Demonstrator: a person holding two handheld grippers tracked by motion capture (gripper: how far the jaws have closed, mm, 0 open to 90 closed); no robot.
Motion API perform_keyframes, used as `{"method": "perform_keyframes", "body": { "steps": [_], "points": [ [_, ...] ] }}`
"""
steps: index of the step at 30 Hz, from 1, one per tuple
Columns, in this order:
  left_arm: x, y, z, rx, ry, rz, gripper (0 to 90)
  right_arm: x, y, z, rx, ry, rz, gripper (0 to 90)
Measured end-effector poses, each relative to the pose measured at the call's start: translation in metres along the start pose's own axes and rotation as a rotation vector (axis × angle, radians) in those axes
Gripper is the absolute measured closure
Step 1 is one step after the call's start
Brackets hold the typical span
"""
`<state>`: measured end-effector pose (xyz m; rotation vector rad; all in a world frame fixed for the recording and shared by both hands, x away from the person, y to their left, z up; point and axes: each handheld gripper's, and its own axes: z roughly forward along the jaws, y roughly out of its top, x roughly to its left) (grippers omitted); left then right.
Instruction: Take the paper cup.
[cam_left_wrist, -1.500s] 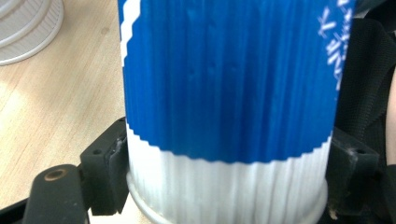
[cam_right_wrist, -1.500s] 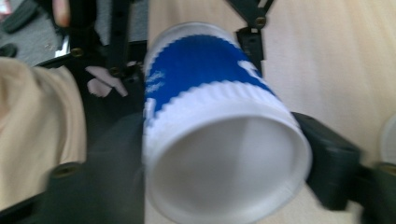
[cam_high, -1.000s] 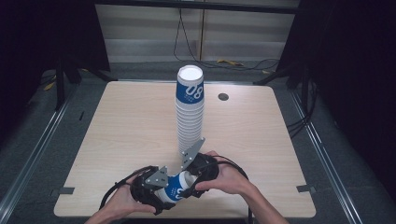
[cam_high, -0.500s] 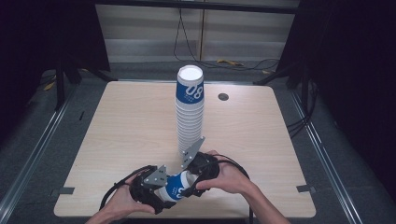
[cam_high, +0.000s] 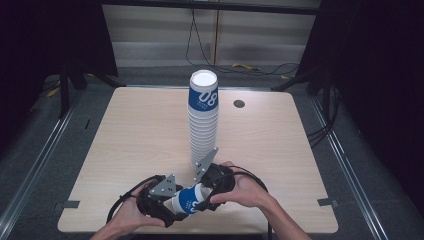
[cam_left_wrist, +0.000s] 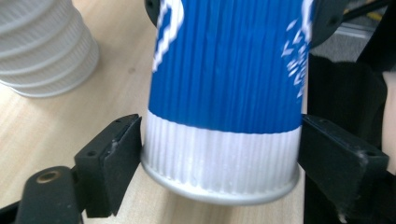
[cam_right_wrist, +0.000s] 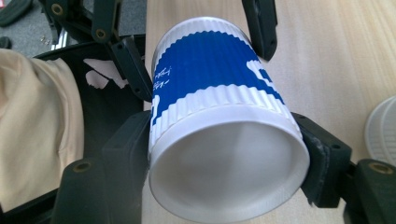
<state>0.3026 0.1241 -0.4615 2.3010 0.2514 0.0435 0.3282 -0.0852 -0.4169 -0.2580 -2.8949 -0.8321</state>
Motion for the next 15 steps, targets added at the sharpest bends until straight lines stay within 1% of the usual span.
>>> {"method": "perform_keyframes", "body": {
  "steps": [1, 2, 3, 4, 5, 6, 7, 8, 9, 10, 13, 14, 15],
  "points": [
    [0.001, 0.000, -0.001, -0.011, 0.000, -0.007, 15.4, 0.000, -0.001, -0.001, -0.003, 0.003, 0.002, 29.2],
    [0.002, 0.000, -0.003, -0.016, 0.005, -0.003, 15.7, -0.001, -0.001, -0.002, -0.013, -0.004, -0.001, 29.2],
    [0.002, -0.001, -0.004, -0.032, 0.003, -0.013, 15.4, -0.001, -0.002, -0.004, -0.018, -0.008, 0.004, 29.2],
    [0.003, -0.001, -0.006, -0.036, 0.011, -0.007, 15.6, -0.002, -0.002, -0.005, -0.018, -0.008, 0.005, 29.2],
    [0.003, -0.001, -0.007, -0.049, 0.013, -0.010, 15.5, -0.001, -0.003, -0.006, -0.010, -0.016, 0.009, 29.2],
    [0.003, -0.001, -0.008, -0.064, 0.012, -0.017, 15.5, -0.002, -0.004, -0.006, -0.017, -0.014, 0.013, 29.2],
    [0.003, -0.001, -0.010, -0.076, 0.021, -0.021, 15.5, -0.002, -0.005, -0.006, -0.022, -0.012, 0.008, 29.2],
    [0.004, 0.000, -0.012, -0.085, 0.024, -0.021, 15.4, -0.002, -0.006, -0.007, -0.024, -0.014, 0.016, 29.2],
    [0.004, 0.000, -0.014, -0.095, 0.029, -0.019, 15.4, -0.002, -0.007, -0.007, -0.026, -0.013, 0.013, 29.1],
    [0.005, 0.000, -0.015, -0.106, 0.039, -0.024, 15.5, -0.001, -0.008, -0.007, -0.022, -0.014, 0.024, 29.1],
    [0.007, -0.001, -0.019, -0.135, 0.050, -0.055, 15.6, -0.002, -0.013, -0.007, -0.032, -0.017, 0.027, 29.1],
    [0.008, -0.001, -0.021, -0.139, 0.052, -0.055, 15.7, -0.002, -0.015, -0.008, -0.033, -0.026, 0.033, 29.0],
    [0.009, -0.002, -0.022, -0.152, 0.053, -0.066, 15.7, -0.003, -0.016, -0.009, -0.037, -0.029, 0.034, 29.0]
  ]
}}
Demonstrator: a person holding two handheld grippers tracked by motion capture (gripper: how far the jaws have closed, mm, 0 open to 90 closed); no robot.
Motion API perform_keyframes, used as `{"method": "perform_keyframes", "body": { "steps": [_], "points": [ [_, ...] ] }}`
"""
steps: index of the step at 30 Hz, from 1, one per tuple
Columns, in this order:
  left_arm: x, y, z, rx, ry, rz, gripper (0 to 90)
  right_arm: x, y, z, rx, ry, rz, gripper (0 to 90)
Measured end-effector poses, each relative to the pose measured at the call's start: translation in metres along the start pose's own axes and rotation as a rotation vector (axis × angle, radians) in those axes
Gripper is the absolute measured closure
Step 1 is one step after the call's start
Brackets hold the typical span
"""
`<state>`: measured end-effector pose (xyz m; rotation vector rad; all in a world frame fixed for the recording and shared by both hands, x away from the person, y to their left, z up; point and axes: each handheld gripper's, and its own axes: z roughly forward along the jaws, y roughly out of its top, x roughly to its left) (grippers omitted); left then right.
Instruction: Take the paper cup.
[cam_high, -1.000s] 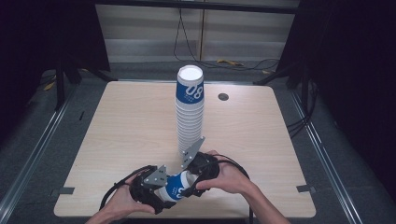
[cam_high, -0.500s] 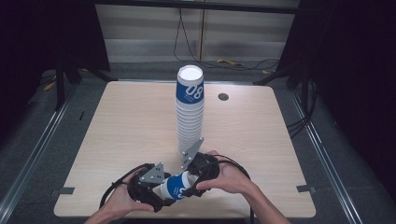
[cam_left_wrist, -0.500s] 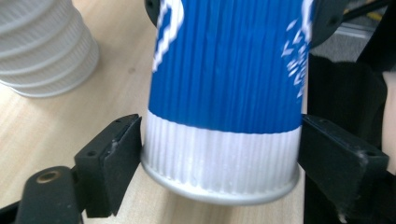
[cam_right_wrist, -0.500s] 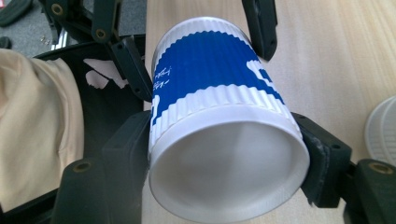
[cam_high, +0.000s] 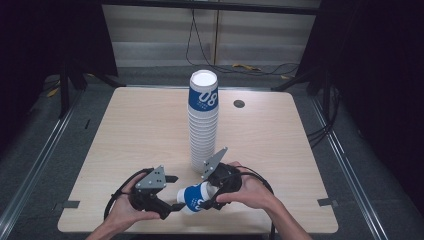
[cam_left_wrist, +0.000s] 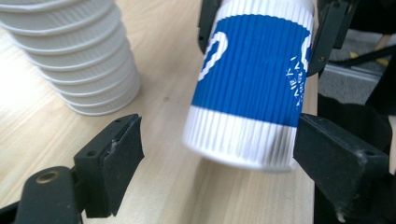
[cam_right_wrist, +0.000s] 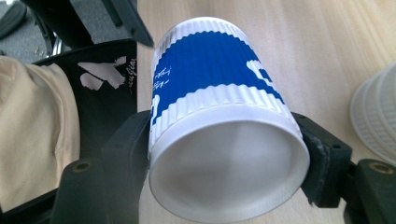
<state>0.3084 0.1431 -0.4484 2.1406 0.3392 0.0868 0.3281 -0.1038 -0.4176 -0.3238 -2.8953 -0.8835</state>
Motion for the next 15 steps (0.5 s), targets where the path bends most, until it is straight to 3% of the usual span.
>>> {"method": "perform_keyframes", "body": {
  "steps": [7, 15],
  "points": [
    [0.004, -0.002, -0.012, -0.059, -0.007, -0.023, 15.7, -0.004, -0.012, -0.015, -0.097, -0.036, 0.054, 28.9],
    [0.002, -0.003, -0.014, -0.098, -0.029, -0.030, 16.2, -0.006, -0.034, -0.012, -0.213, -0.056, 0.112, 28.9]
  ]
}}
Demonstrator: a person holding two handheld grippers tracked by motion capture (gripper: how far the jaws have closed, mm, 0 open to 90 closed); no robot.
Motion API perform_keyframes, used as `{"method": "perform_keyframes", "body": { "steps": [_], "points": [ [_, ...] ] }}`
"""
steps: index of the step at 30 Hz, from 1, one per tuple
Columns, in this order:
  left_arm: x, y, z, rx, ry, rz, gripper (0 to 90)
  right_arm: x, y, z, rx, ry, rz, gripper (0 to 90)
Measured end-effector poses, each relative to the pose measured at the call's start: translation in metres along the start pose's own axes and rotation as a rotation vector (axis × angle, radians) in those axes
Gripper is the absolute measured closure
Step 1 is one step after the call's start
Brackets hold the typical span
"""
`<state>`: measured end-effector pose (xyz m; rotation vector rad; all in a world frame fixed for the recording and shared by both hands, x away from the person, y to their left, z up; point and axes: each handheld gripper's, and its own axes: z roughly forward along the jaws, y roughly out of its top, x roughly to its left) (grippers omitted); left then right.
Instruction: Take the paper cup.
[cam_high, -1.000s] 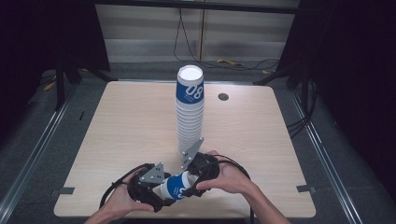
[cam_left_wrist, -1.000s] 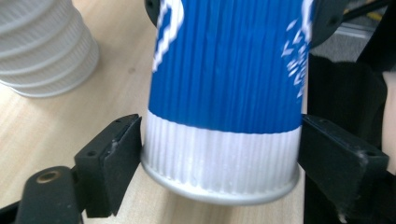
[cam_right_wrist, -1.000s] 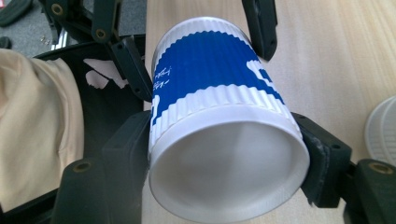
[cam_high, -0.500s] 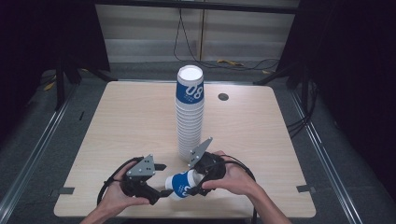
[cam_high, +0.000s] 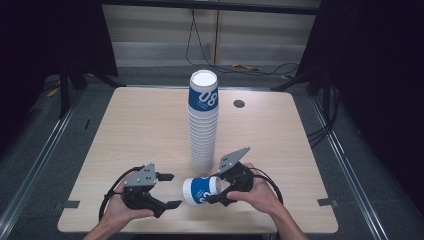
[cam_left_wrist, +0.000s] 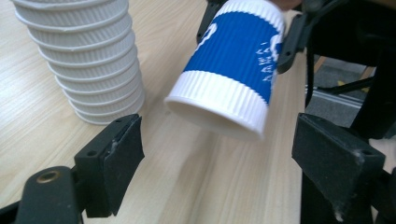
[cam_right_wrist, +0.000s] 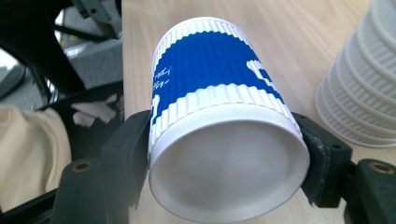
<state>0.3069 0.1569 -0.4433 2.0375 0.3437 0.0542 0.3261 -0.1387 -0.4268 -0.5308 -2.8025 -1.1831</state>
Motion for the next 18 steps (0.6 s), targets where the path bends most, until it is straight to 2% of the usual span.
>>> {"method": "perform_keyframes", "body": {
  "steps": [3, 9, 13, 18],
  "points": [
    [0.000, -0.001, -0.001, -0.026, 0.000, -0.013, 15.6, -0.001, -0.007, -0.003, -0.051, 0.005, 0.027, 28.9],
    [0.002, -0.006, 0.001, -0.046, 0.009, -0.054, 15.6, 0.001, -0.017, -0.006, -0.156, 0.018, 0.043, 28.8],
    [0.002, -0.007, -0.002, -0.081, 0.007, -0.076, 15.6, 0.002, -0.020, -0.008, -0.210, 0.018, 0.057, 28.8],
    [0.002, -0.006, -0.004, -0.100, 0.006, -0.072, 15.6, 0.000, -0.021, -0.014, -0.281, 0.020, 0.072, 28.9]
  ]
}}
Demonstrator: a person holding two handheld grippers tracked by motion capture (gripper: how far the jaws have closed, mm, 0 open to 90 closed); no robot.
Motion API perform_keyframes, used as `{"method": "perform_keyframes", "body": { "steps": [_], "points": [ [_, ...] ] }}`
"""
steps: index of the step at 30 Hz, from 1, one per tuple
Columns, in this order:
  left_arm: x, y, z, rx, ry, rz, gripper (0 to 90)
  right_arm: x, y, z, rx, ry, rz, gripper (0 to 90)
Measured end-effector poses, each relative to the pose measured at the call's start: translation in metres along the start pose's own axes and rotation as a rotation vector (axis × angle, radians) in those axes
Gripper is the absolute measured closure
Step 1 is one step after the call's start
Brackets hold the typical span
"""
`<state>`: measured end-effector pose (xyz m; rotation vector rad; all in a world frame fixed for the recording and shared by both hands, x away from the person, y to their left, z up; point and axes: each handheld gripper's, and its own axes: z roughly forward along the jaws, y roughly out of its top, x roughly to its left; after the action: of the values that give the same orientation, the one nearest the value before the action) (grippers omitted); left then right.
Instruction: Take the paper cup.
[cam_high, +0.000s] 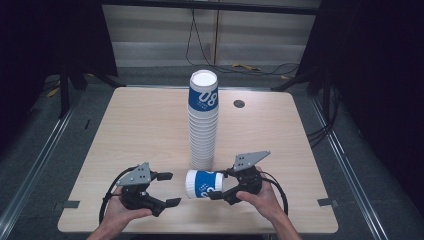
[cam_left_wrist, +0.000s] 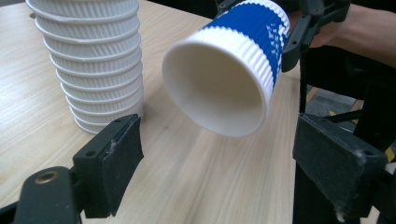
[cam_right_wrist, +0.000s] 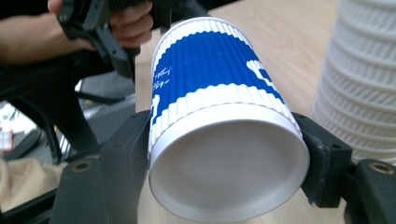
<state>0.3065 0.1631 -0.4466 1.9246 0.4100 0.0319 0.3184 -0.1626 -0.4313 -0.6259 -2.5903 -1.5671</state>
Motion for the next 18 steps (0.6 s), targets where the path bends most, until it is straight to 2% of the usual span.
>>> {"method": "perform_keyframes", "body": {
  "steps": [5, 9, 13, 18],
  "points": [
    [0.000, 0.004, -0.002, -0.034, 0.001, -0.010, 15.6, 0.000, -0.003, -0.001, -0.059, 0.008, 0.020, 28.9],
    [-0.001, 0.004, -0.002, -0.043, 0.015, -0.016, 15.6, 0.000, -0.005, 0.001, -0.112, 0.046, 0.054, 28.8],
    [-0.002, 0.005, -0.001, -0.054, 0.004, -0.012, 15.5, 0.002, -0.007, 0.006, -0.112, 0.048, 0.055, 28.9],
    [-0.003, 0.007, 0.000, -0.073, -0.015, -0.030, 15.5, 0.005, -0.007, 0.012, -0.111, 0.056, 0.046, 28.8]
  ]
}}
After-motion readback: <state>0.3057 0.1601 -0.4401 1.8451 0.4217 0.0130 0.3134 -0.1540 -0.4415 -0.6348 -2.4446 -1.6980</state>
